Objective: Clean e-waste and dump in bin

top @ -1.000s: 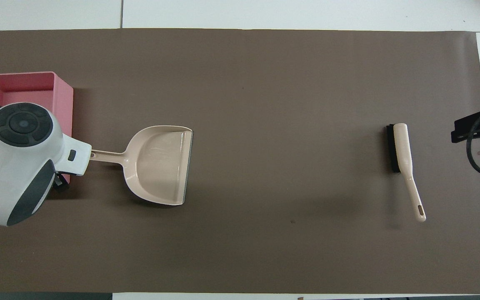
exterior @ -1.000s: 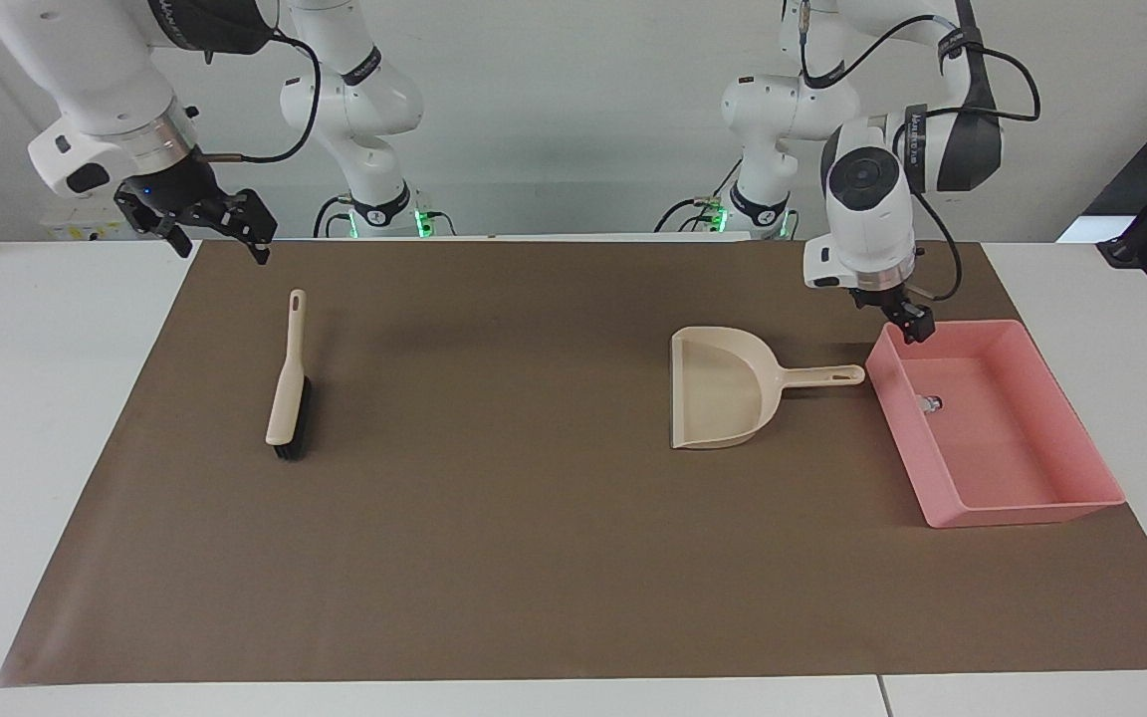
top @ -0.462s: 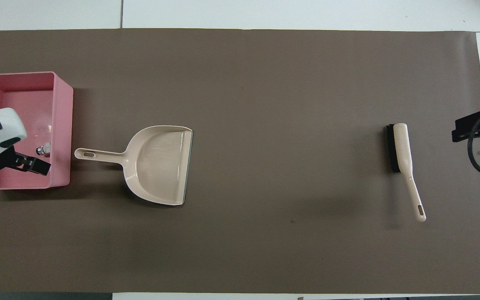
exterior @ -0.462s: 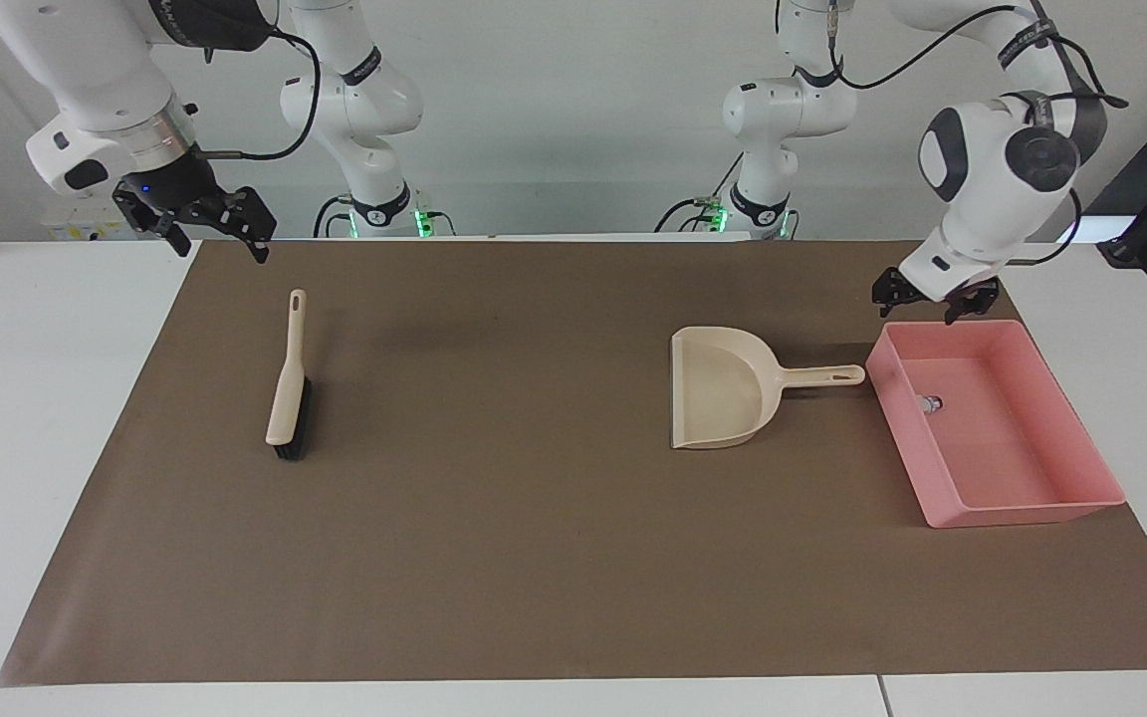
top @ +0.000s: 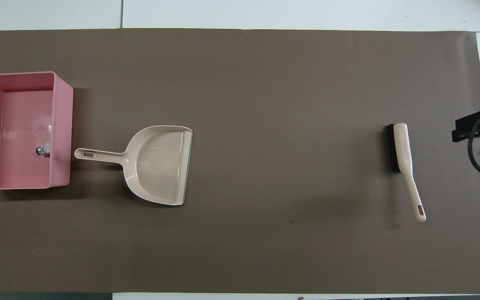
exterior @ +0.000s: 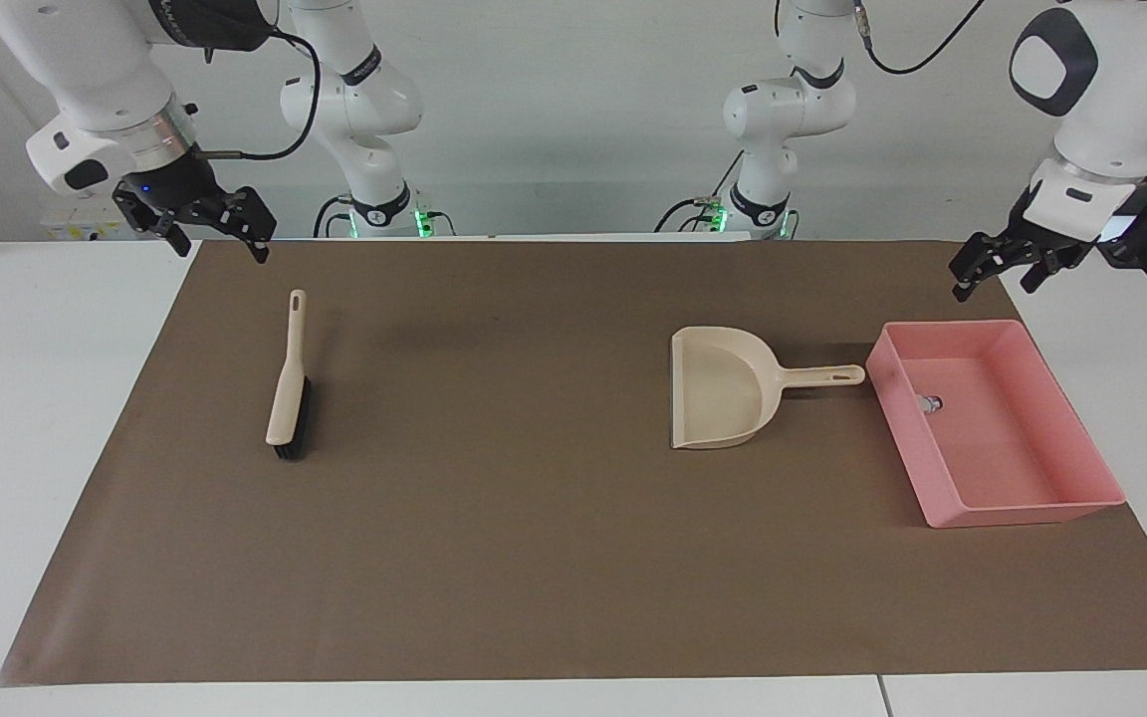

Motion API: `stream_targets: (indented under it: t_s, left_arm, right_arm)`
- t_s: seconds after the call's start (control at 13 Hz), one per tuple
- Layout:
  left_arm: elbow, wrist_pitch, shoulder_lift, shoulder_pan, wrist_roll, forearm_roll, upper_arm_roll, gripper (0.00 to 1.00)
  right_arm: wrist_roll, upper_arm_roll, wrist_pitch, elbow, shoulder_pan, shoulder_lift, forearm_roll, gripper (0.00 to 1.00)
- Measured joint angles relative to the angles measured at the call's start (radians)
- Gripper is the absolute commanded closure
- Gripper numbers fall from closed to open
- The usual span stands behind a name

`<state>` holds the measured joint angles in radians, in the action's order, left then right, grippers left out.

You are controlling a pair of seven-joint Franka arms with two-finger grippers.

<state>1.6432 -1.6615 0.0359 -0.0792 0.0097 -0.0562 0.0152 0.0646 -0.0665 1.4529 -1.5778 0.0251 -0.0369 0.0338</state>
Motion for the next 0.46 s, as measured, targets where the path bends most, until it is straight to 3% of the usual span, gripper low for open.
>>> stream_targets:
  t_s: [0.46]
  left_arm:
    - [-0.089,0.123,-0.008,0.008,-0.018,0.001,0.011,0.02]
  right_arm:
    - [0.0,0.001,0.0,0.0,0.0,0.0,0.0,0.0]
